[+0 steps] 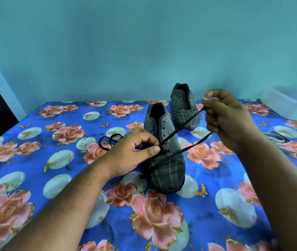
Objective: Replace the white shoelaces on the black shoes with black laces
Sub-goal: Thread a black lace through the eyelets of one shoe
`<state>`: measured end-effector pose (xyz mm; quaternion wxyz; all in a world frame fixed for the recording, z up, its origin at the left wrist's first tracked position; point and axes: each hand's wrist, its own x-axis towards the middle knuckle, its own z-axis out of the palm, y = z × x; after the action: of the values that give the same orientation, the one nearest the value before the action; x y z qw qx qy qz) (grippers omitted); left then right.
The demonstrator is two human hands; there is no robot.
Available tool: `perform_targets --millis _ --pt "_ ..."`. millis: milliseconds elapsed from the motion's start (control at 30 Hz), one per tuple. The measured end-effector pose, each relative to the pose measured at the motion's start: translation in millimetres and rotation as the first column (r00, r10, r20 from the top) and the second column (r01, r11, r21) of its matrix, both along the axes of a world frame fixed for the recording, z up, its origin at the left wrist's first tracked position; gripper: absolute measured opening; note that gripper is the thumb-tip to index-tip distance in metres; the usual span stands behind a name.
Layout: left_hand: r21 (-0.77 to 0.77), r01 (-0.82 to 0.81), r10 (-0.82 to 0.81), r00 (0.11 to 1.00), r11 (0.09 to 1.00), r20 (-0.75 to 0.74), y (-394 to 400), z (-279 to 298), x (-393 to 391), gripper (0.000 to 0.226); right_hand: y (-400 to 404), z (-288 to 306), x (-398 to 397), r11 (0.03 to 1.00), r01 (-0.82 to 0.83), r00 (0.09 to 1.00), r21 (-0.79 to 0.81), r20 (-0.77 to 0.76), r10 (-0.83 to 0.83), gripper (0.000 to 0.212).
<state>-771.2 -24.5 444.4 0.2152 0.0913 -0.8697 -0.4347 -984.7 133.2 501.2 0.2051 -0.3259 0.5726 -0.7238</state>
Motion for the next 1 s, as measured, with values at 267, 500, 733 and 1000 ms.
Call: perform_targets --millis 267,500,733,1000 --pt "0.011 -0.047 0.047 0.999 0.999 -0.025 0.1 -1.7 -0.6 0.003 2.3 -21.0 -22.4 0.798 0.567 0.473 0.206 -0.874 -0.11 0.026" --pt "-0.037 -0.092 0.091 0.995 0.995 -0.035 1.3 1.4 -1.7 0.006 -13.6 -31.9 30.9 0.878 0.182 0.309 0.442 -0.874 0.376 0.045" --pt "-0.045 -0.066 0.066 0.998 0.997 -0.014 -0.5 -1.2 -2.1 0.004 -2.5 -24.2 13.0 0.823 -0.143 0.574 0.55 -0.631 0.522 0.02" --pt "0.01 -0.043 0.043 0.999 0.999 -0.007 -0.7 -2.4 -1.9 0.013 9.6 -19.3 -11.3 0.868 -0.033 0.693 0.496 -0.614 0.377 0.023"
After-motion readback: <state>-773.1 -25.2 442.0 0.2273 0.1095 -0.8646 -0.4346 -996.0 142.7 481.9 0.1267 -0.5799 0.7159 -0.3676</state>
